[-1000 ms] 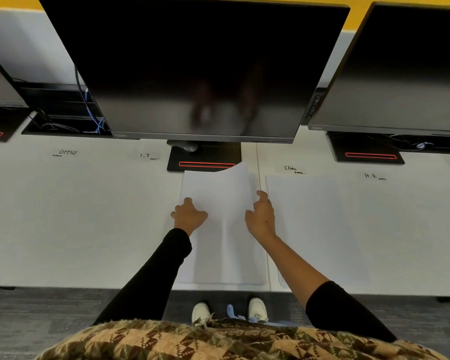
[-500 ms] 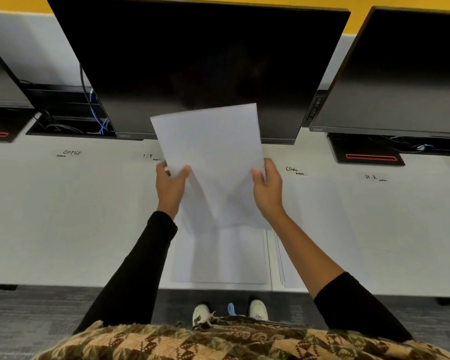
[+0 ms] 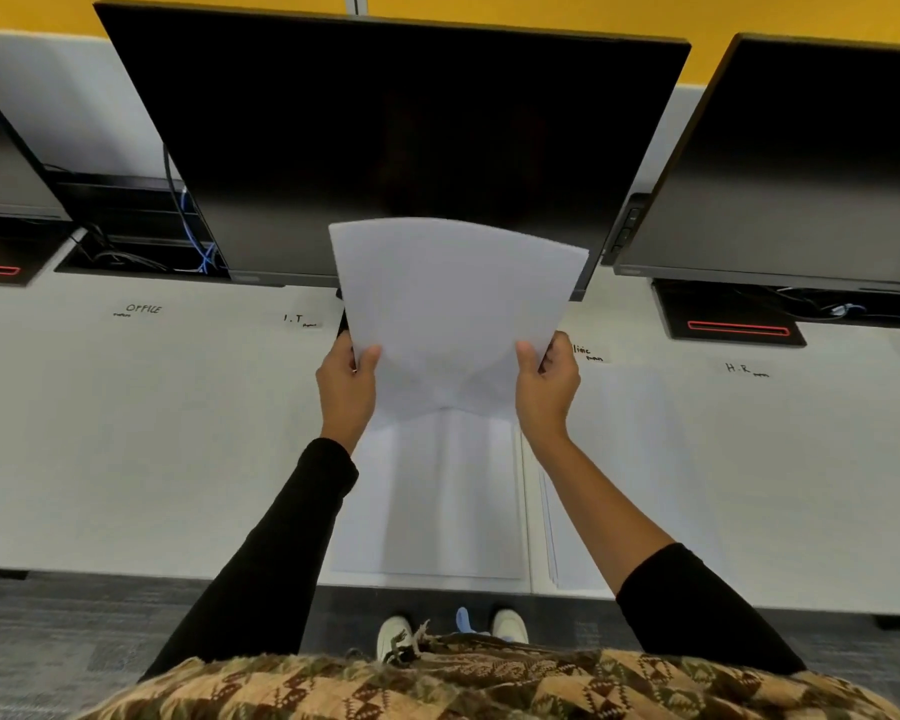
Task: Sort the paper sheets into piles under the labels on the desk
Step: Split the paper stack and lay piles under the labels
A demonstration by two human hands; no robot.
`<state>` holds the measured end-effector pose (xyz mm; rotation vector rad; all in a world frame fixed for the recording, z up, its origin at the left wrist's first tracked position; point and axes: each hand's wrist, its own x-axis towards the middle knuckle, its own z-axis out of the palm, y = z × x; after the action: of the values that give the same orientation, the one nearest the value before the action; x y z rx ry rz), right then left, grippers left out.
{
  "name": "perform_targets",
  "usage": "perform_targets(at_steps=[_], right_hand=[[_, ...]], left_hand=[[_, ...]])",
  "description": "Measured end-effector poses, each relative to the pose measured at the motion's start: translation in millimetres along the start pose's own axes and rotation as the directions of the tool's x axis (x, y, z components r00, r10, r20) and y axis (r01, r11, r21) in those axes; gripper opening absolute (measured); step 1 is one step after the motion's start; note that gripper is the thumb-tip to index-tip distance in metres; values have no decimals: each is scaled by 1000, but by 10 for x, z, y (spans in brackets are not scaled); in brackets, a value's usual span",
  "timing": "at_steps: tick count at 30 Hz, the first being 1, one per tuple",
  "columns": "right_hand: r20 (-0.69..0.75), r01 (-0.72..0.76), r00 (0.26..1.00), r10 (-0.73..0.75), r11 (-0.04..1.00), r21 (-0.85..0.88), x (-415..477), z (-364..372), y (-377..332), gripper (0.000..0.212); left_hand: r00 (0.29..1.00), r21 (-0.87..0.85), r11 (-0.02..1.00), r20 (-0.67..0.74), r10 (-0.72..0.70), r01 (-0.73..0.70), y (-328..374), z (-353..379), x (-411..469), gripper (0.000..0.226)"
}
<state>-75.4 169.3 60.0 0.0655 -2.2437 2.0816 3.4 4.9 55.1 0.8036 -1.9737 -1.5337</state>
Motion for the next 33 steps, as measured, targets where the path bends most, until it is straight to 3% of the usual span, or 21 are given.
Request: perform_targets(at_steps=[6, 13, 17, 21, 26, 29, 33], right_hand=[[-132, 43, 990, -45, 999, -19, 361, -432, -72, 7], [-286, -147, 955, 81, 965, -217, 561, -1096, 310, 29], [-261, -246, 956, 136, 854, -458, 610, -1448, 574, 35], [-222, -306, 951, 215, 756, -579, 661, -1641, 741, 42], [-117, -337, 917, 382, 579, -743, 760, -1808, 967, 54], [-100, -335, 870, 482, 430, -838, 756, -1851, 1036, 55], [-137, -344, 860, 492, 360, -867, 746, -1863, 1068, 51]], left_hand=[[994, 56, 998, 108, 33, -40, 267, 437, -38, 6], [951, 126, 986, 277, -140, 109, 321, 1149, -492, 35], [891, 260, 954, 383, -245, 151, 181, 1488, -721, 51], [851, 389, 910, 421, -314, 143, -26, 1703, -835, 59], [787, 623, 781, 465, -405, 34, -201, 1903, -913, 60], [802, 735, 677, 425, -419, -36, -205, 1977, -941, 50], [826, 781, 622, 390, -407, -63, -192, 2038, -941, 34]])
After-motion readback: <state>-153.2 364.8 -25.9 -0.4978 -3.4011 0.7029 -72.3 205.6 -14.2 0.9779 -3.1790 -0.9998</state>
